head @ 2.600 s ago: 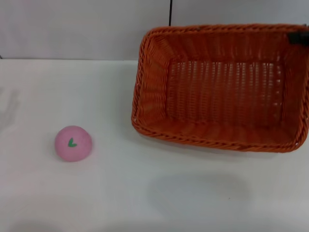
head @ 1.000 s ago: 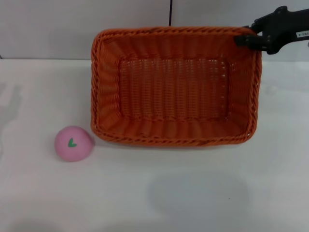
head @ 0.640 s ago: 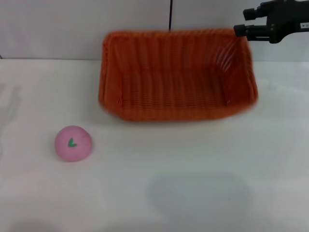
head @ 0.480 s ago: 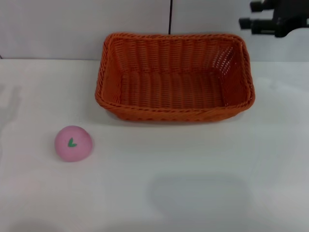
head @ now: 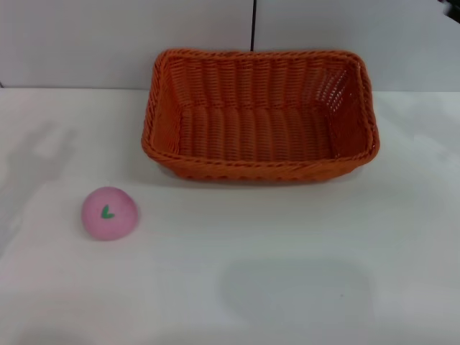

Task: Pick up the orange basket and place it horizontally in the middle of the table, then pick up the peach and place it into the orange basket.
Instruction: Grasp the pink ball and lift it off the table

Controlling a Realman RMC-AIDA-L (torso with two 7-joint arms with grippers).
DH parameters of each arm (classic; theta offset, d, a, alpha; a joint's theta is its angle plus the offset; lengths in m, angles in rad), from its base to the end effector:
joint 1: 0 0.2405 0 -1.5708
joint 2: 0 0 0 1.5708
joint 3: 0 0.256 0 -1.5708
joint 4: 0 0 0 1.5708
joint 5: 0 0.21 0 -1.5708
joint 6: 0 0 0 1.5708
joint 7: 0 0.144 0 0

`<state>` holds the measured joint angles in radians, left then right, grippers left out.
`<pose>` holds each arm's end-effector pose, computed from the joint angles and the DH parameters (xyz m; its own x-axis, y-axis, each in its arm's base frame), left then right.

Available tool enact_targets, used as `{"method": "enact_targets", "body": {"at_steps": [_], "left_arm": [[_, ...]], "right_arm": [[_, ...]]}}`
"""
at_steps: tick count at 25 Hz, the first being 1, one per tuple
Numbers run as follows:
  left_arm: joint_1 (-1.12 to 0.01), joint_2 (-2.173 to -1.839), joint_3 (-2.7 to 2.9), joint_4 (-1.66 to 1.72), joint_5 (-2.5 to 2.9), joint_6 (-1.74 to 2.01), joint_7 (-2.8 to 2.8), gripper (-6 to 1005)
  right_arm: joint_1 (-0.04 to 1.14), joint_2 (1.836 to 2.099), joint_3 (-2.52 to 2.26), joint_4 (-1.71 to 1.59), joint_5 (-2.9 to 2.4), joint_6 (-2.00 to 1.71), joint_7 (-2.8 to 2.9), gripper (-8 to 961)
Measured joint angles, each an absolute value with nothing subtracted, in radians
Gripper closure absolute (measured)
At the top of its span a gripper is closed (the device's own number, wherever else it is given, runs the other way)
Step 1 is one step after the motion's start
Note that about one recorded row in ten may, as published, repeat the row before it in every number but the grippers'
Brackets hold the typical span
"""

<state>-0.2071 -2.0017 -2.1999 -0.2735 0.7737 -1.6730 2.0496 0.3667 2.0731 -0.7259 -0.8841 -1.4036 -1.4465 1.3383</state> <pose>-0.3363 0.2559 0.0740 0.1990 -0.0789 0.9768 0.8286 -0.5187 -0.2107 0.2516 0.3455 0.1000 0.6103 0.0326 -0.7915 -0.5451 -0.7077 -0.4495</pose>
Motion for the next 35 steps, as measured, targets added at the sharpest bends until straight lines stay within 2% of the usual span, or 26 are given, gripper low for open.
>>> {"method": "enact_targets", "body": {"at_steps": [1, 2, 3, 4, 7, 17, 27, 35], "left_arm": [[-0.210, -1.988, -2.200, -0.297, 0.839, -1.671, 2.050, 515], [-0.219, -1.957, -2.200, -0.327, 0.959, -1.673, 2.045, 516], [-0.219, -1.957, -2.200, -0.327, 0.959, -1.673, 2.045, 516], [-0.233, -1.934, -2.200, -0.347, 1.064, -1.678, 2.032, 517], [-0.254, -1.916, -2.200, -0.369, 1.222, -1.677, 2.006, 518], [-0.263, -1.924, -2.208, -0.376, 1.447, -1.592, 1.969, 523], [-0.236, -1.930, -2.201, -0.389, 1.450, -1.507, 1.980, 528], [-0.242, -1.966, -2.204, -0.401, 1.551, -1.374, 1.983, 532]], "right_arm": [[0.350, 2.071, -0.721, -0.827, -1.349, -1.463, 1.316, 408], [0.324, 2.068, -0.700, -0.706, -1.261, -1.499, 1.264, 408], [0.324, 2.068, -0.700, -0.706, -1.261, -1.499, 1.264, 408], [0.309, 2.068, -0.661, -0.602, -1.211, -1.534, 1.200, 408], [0.290, 2.073, -0.575, -0.489, -1.190, -1.576, 1.123, 409], [0.232, 2.073, -0.251, -0.333, -1.185, -1.657, 1.080, 409], [0.234, 2.071, -0.180, -0.303, -1.185, -1.698, 1.081, 409], [0.242, 2.072, -0.193, -0.300, -1.192, -1.698, 1.081, 409]]}}
